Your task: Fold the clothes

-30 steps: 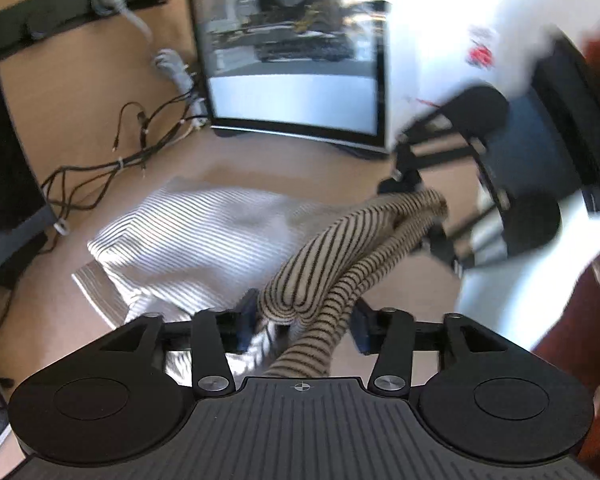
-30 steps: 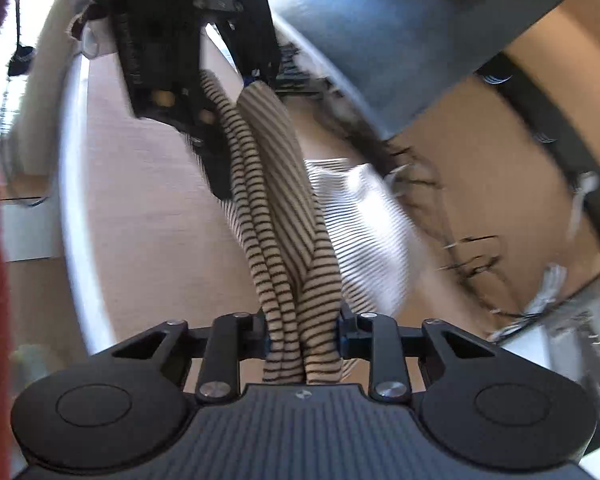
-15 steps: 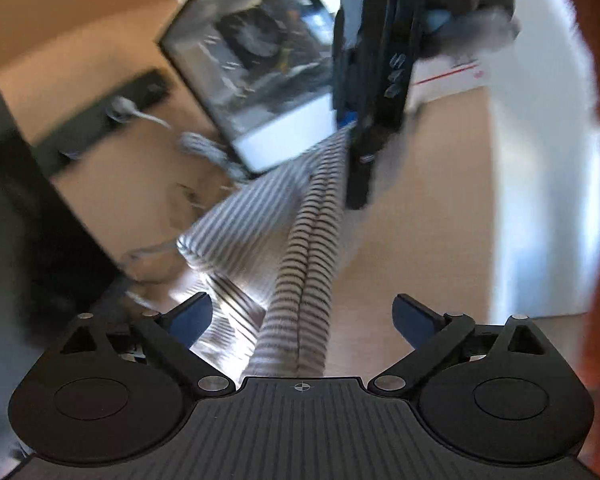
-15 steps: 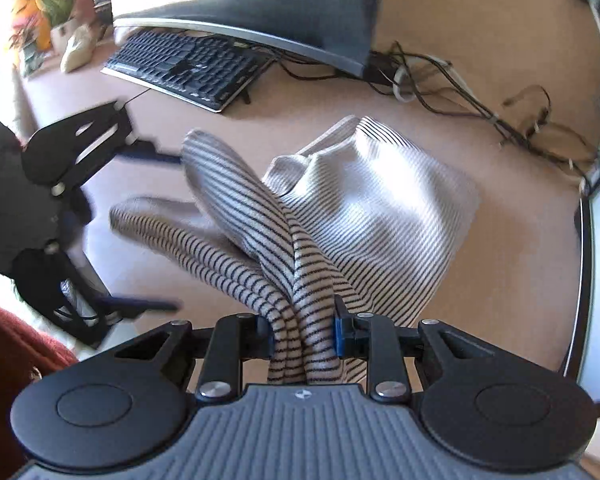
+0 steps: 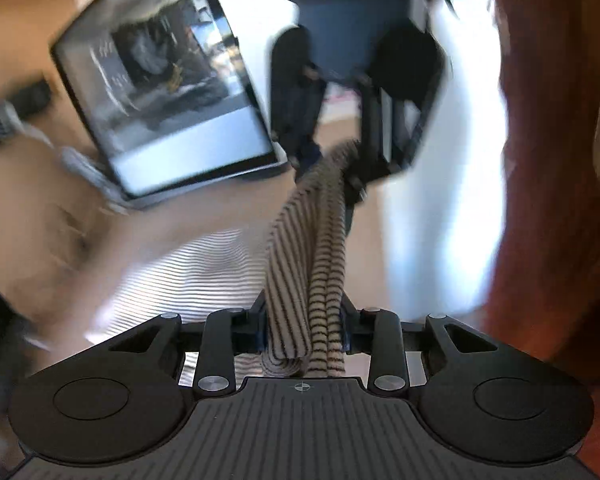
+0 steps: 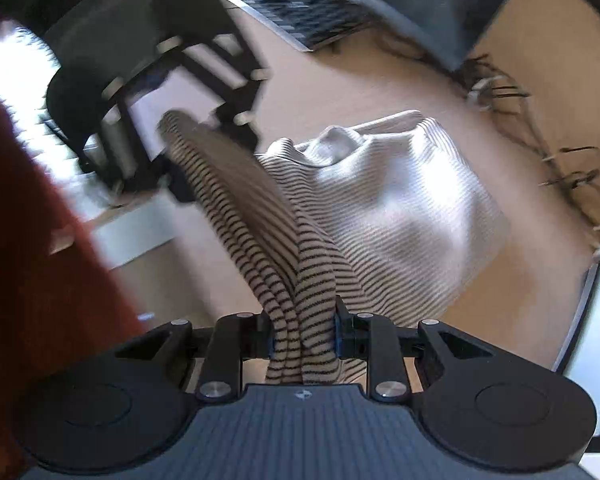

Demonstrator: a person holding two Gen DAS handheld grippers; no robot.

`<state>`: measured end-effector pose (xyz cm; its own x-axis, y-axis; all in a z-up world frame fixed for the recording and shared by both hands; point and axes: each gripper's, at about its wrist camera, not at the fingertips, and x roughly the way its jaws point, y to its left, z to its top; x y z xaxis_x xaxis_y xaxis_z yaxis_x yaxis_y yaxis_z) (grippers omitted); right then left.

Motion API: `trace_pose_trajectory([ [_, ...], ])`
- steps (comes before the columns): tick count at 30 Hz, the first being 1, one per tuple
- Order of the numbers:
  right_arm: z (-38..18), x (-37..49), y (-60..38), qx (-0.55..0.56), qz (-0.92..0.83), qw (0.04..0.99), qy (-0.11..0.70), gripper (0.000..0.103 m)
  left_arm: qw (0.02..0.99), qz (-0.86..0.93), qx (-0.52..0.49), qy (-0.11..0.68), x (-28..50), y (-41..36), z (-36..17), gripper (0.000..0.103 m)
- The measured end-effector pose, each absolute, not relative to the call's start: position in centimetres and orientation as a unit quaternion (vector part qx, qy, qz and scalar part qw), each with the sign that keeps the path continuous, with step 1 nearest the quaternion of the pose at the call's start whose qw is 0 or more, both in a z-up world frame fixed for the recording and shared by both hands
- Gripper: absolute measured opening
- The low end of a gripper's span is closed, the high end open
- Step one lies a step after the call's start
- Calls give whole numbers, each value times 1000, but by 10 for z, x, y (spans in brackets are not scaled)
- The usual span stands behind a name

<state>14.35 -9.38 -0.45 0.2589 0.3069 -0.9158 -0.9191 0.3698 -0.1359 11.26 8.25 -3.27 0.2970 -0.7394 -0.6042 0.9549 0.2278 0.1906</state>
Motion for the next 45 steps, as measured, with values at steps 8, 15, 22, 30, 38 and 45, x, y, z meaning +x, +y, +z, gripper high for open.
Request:
trace_pose_trajectory([
  [8,27,221,-116,-312,426,745,408,24,799,-528,118,262,211,83,-11,39],
  [15,-11,313,-118,-222,329,849,349,43,857,-391,44,333,319,74,-40,42],
  [22,-28,336,-143,-115,317,881,331,66,862,-351,-4,367,350,87,-62,45],
  [30,-50,357,-152,37,345,859,376,31,860,-342,-30,377,332,97,-65,42],
  [38,-23,285,-190,108,370,790,478,22,796,-461,-92,381,259,98,-45,40],
  [45,18,223,-197,126,392,773,483,19,771,-515,-94,362,232,88,-30,41],
])
